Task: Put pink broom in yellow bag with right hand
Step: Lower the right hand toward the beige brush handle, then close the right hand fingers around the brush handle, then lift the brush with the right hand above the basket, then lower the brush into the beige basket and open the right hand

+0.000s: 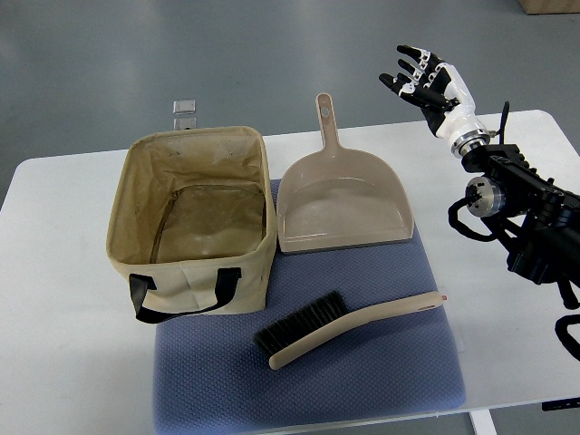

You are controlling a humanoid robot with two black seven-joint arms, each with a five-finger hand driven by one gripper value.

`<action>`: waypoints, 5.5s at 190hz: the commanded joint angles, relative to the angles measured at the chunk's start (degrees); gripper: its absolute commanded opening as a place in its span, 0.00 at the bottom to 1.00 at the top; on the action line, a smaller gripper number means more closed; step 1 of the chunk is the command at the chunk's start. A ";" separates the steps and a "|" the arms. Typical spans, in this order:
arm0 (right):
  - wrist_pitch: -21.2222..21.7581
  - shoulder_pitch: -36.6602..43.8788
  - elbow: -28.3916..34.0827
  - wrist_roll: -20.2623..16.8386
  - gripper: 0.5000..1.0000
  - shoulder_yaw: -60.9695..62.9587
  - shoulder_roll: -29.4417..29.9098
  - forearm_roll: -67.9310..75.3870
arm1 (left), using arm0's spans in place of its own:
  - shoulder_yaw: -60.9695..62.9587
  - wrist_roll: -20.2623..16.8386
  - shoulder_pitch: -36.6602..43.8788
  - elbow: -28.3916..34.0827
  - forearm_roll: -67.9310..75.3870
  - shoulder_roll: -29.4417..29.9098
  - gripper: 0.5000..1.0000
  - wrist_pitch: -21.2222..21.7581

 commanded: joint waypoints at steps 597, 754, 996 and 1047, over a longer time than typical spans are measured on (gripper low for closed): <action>-8.69 13.72 46.59 -7.12 0.15 -56.75 -26.62 -57.91 | -0.06 0.00 -0.18 0.00 0.00 0.00 1.00 0.00; -7.02 14.34 47.82 0.79 0.00 -48.49 -37.16 -56.94 | 0.03 0.00 -0.17 0.00 0.00 0.00 1.00 0.00; 16.19 28.75 14.42 -2.02 0.00 -23.00 -4.65 -59.05 | -0.15 0.00 -0.17 0.00 0.00 0.00 1.00 0.00; 10.83 26.73 9.32 -2.29 0.00 -30.38 2.03 -59.40 | -0.15 0.00 -0.17 0.00 0.00 0.00 1.00 0.00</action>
